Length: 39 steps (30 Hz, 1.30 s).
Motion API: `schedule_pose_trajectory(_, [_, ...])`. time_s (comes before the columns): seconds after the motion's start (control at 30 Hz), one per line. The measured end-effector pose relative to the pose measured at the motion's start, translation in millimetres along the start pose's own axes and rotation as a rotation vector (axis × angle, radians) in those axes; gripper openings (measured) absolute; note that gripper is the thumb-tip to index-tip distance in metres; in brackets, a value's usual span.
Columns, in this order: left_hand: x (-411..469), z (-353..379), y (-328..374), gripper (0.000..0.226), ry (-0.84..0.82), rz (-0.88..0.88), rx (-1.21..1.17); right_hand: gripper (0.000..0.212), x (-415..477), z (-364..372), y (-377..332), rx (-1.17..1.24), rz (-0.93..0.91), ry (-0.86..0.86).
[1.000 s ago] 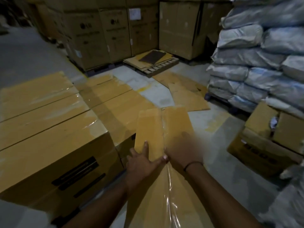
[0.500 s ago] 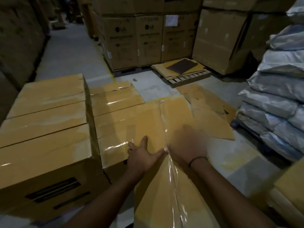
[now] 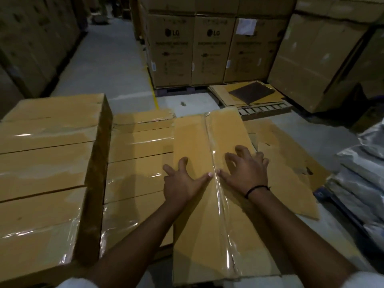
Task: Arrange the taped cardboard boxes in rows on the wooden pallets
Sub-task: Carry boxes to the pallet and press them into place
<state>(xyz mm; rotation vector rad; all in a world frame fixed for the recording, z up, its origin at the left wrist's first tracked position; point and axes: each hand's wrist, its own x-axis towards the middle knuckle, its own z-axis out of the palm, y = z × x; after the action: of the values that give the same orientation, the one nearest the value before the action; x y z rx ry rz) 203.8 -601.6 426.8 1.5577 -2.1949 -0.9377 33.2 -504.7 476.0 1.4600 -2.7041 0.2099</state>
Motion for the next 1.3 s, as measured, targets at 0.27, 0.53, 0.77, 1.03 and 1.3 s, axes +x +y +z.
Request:
schedule_pose_trajectory(0.27, [96.8, 4.2, 26.5, 0.113, 0.126, -0.093, 0.062, 0.056, 145.4, 27.3, -6.1, 0.087, -0.119, -0.043])
schedule_pose_trajectory(0.53, [180.9, 44.4, 67.6, 0.106, 0.221, -0.237, 0.128, 0.055, 276.1, 61.9, 10.8, 0.12, -0.327, -0.05])
schedule_pose_trajectory(0.77, [242.3, 99.6, 145.2, 0.11, 0.282, -0.425, 0.121, 0.053, 381.4, 76.4, 69.1, 0.17, -0.543, -0.119])
schedule_pose_trajectory(1.03, [294.9, 136.5, 222.2, 0.117, 0.311, -0.578, 0.033, 0.05, 485.1, 64.1, 103.8, 0.099, -0.811, -0.176])
schedule_pose_trajectory(1.3, [353.7, 141.5, 248.8, 0.114, 0.382, -0.64, -0.017, 0.051, 565.5, 69.0, 95.8, 0.086, -0.962, -0.172])
